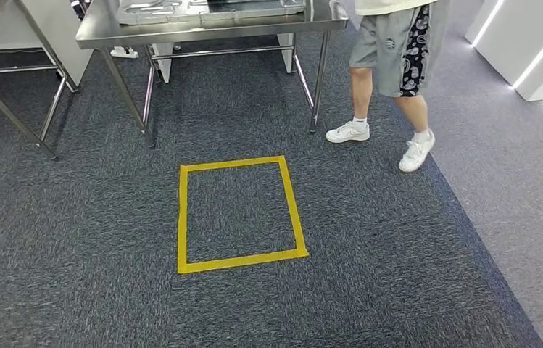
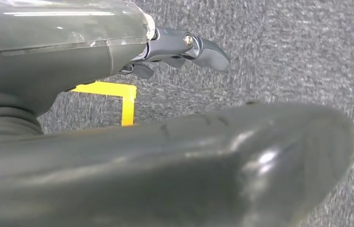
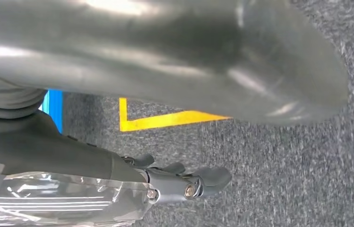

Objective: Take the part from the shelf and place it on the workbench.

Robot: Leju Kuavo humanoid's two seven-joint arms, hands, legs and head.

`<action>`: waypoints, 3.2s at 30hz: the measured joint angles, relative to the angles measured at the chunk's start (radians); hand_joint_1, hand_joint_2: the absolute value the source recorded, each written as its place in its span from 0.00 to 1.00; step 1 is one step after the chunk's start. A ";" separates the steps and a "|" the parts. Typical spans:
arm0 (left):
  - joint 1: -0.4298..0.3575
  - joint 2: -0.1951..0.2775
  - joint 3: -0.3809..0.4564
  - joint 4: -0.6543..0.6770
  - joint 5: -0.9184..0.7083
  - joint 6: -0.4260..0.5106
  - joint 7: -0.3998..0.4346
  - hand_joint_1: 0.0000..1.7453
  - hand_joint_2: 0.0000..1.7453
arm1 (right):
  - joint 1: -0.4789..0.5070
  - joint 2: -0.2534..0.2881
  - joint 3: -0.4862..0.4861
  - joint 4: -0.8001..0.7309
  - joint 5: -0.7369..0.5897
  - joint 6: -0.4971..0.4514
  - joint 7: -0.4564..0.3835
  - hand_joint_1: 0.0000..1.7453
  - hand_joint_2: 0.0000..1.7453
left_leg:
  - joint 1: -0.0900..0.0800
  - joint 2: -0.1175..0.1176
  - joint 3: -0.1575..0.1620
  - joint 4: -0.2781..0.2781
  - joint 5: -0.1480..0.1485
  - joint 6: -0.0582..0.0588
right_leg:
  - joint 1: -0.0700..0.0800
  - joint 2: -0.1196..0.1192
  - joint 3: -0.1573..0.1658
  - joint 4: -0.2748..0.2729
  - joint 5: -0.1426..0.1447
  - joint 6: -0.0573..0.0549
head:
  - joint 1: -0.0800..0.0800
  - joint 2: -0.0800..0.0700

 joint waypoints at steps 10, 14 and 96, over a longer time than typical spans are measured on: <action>0.007 0.001 0.000 0.000 0.000 0.004 -0.002 0.00 0.00 | 0.002 0.003 -0.011 0.000 -0.002 0.004 0.003 0.00 0.00 | 0.011 -0.080 -0.014 -0.007 0.028 0.022 | -0.019 0.067 -0.100 0.238 -0.104 0.035 | 0.000 0.000; 0.006 0.002 0.000 0.000 0.000 0.004 -0.005 0.00 0.00 | 0.000 0.003 -0.016 0.000 -0.002 0.007 0.003 0.00 0.00 | 0.009 -0.111 -0.021 0.006 0.026 0.003 | -0.025 0.110 0.004 0.018 -0.015 0.030 | 0.000 0.000; 0.001 0.094 -0.114 0.002 -0.021 0.035 0.032 0.00 0.00 | -0.021 0.112 -0.072 0.017 -0.026 0.019 0.063 0.00 0.00 | 0.022 -0.049 -0.038 0.001 0.043 0.000 | -0.013 0.005 0.010 0.062 -0.082 0.028 | -0.001 0.000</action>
